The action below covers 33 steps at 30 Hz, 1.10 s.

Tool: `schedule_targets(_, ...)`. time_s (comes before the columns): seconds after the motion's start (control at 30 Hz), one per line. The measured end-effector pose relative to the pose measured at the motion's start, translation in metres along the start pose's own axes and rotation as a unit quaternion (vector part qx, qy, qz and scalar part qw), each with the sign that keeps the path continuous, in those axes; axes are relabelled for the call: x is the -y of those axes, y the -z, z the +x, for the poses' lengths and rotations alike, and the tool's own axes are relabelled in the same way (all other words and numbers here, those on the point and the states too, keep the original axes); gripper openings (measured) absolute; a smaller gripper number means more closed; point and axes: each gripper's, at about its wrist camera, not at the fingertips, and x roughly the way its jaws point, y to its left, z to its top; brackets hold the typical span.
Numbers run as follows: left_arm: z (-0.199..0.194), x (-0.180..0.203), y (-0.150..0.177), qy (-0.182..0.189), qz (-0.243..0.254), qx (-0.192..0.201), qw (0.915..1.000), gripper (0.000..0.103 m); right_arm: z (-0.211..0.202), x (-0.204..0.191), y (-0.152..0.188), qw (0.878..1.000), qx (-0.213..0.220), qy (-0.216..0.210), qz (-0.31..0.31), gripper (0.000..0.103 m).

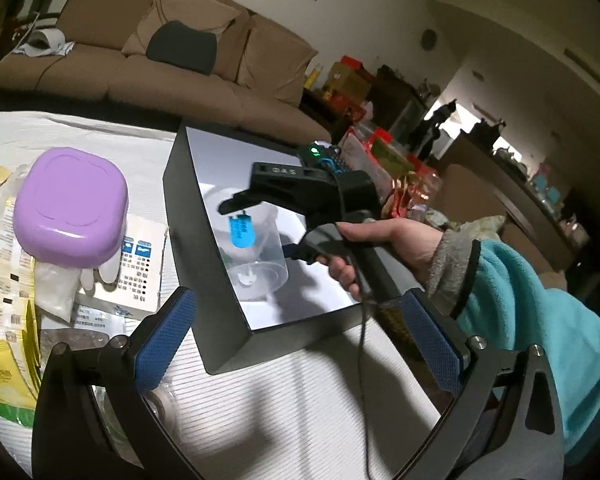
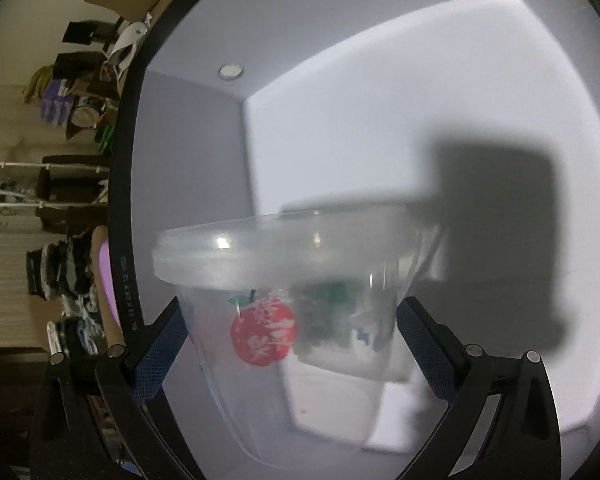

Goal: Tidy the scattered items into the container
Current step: 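Lower the clear tub into the black box with the right gripper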

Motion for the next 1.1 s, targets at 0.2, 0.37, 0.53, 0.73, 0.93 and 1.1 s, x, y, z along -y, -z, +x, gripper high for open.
schedule_targets(0.2, 0.001, 0.004, 0.002, 0.002, 0.003, -0.003, 1.0, 0.103, -0.007, -0.02, 0.004, 0.998, 0.021, 0.022, -0.053, 0.101)
schedule_targets(0.37, -0.001, -0.004, 0.002, 0.003, -0.008, -0.004, 1.0, 0.103, -0.036, -0.036, 0.018, 0.991, 0.072, 0.044, -0.103, 0.101)
schedule_targets(0.53, -0.006, -0.016, 0.004, 0.002, -0.028, -0.003, 0.9996, 0.103, -0.066, -0.057, 0.058, 0.954, 0.173, 0.127, -0.208, 0.101)
schedule_targets(0.73, -0.011, -0.027, 0.005, -0.007, -0.043, -0.002, 0.9991, 0.103, -0.057, -0.06, 0.119, 0.921, 0.226, 0.168, -0.271, 0.101)
schedule_targets(0.93, -0.007, -0.022, 0.008, -0.012, -0.034, -0.015, 0.9992, 0.103, -0.048, -0.047, 0.156, 0.913, 0.237, 0.177, -0.281, 0.097)
schedule_targets(1.1, -0.012, -0.024, 0.007, -0.01, -0.037, -0.011, 0.9992, 0.103, -0.06, -0.019, 0.165, 0.927, 0.23, 0.153, -0.252, 0.089)
